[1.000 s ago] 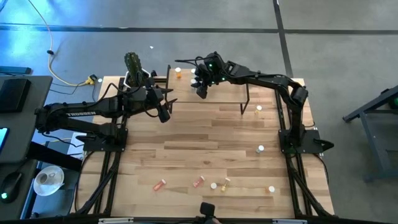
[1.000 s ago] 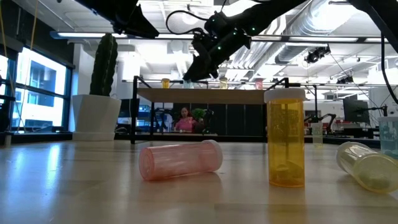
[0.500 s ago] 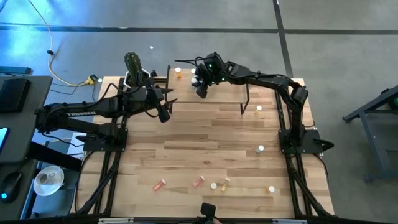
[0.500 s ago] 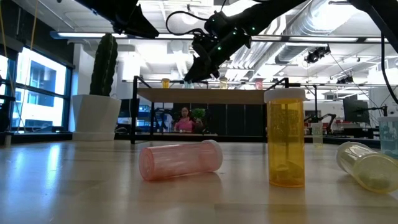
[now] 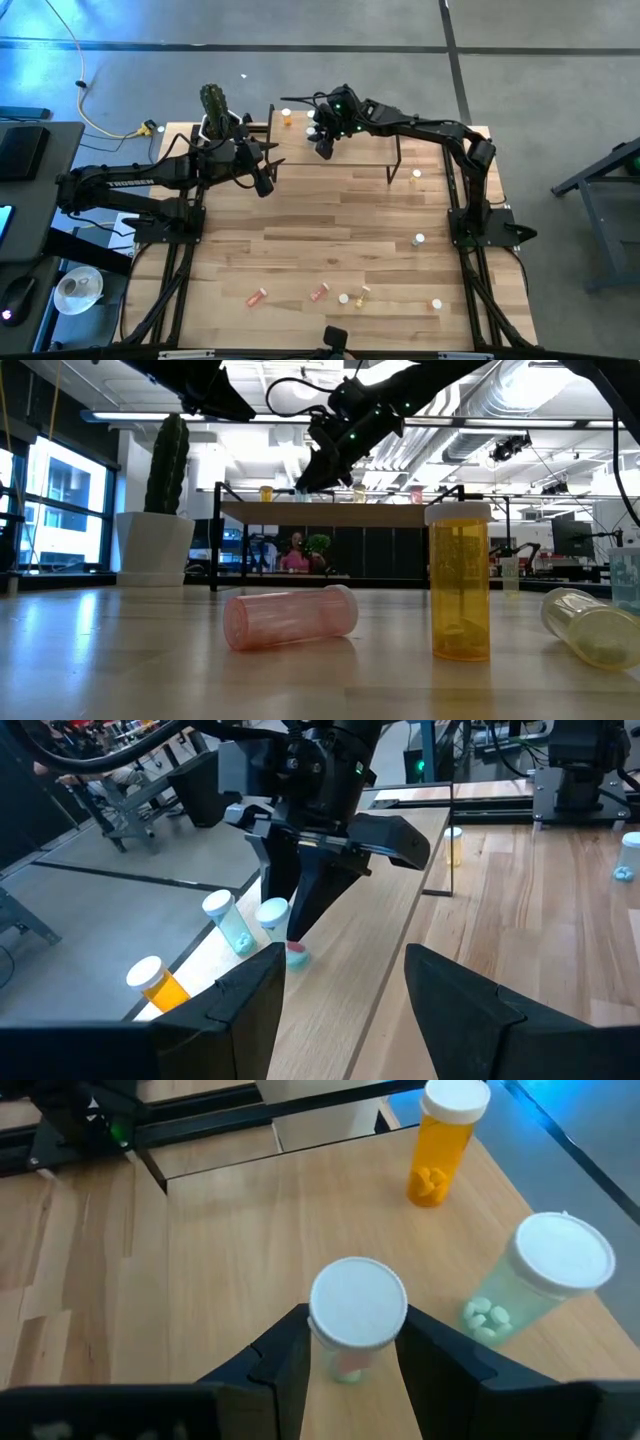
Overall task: Pick and place medicine bottles onto shelf by color
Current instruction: Put the bottom blue pill bottle on the shelf, then put the top yellow pill bottle on the shelf
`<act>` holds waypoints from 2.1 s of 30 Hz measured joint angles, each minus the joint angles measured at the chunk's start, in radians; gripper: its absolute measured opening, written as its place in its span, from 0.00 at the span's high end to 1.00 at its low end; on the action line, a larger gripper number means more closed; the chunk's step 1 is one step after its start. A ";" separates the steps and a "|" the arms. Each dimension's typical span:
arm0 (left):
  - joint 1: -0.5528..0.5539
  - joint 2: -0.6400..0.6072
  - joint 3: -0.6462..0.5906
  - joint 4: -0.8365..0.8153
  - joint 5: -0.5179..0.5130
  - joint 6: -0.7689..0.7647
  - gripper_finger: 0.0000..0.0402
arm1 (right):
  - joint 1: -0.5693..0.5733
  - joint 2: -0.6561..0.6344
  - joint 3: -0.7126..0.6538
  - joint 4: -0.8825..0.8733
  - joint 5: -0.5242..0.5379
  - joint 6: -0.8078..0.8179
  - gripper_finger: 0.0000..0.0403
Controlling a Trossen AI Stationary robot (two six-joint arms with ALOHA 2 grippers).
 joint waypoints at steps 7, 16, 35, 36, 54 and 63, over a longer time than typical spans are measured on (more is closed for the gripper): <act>0.000 0.000 0.000 0.006 0.000 0.000 0.51 | 0.000 0.000 0.000 0.000 0.001 -0.006 0.66; 0.000 0.000 0.000 0.006 0.000 0.000 0.51 | 0.006 0.000 0.000 0.006 0.021 -0.022 0.61; 0.000 0.000 0.000 0.006 0.000 0.001 0.51 | 0.002 -0.104 0.001 -0.025 0.017 -0.022 0.52; 0.000 0.000 0.000 0.005 -0.001 0.001 0.51 | 0.003 -0.118 0.001 -0.041 0.016 -0.020 0.52; -0.004 0.000 0.000 -0.064 0.004 -0.093 0.51 | 0.241 -0.251 0.000 -0.598 -0.110 0.024 0.52; -0.004 0.000 0.000 -0.084 0.004 -0.094 0.51 | 0.391 -0.290 -0.135 -0.605 0.041 0.153 0.52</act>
